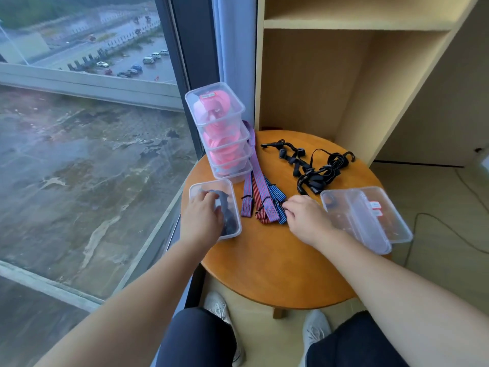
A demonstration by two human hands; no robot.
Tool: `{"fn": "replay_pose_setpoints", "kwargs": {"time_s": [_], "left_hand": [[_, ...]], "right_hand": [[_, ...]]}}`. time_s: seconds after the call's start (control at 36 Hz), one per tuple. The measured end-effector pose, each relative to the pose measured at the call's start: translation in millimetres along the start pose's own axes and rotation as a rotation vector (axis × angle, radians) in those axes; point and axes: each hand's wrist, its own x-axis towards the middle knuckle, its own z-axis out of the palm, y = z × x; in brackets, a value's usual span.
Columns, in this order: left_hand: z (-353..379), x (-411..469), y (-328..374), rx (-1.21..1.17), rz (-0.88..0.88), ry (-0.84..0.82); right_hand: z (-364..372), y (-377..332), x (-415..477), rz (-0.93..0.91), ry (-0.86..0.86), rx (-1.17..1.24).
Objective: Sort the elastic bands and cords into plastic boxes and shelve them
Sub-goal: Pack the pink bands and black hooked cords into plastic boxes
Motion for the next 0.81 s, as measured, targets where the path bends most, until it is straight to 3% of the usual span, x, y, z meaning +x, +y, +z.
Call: {"fn": "replay_pose_setpoints", "kwargs": {"time_s": [0.11, 0.25, 0.33, 0.58, 0.81], "left_hand": [[6, -9, 22, -0.067, 0.082, -0.026], [12, -24, 47, -0.112, 0.117, -0.036], [14, -34, 57, -0.123, 0.140, -0.054], [16, -68, 75, -0.187, 0.220, -0.080], [18, -88, 79, -0.222, 0.219, -0.104]], "right_hand": [[-13, 36, -28, 0.222, 0.086, 0.030], [-21, 66, -70, 0.321, -0.119, -0.055], [-20, 77, -95, 0.283, -0.305, -0.064], [-21, 92, -118, 0.155, -0.451, -0.012], [-25, 98, -126, 0.128, -0.411, 0.017]]}}
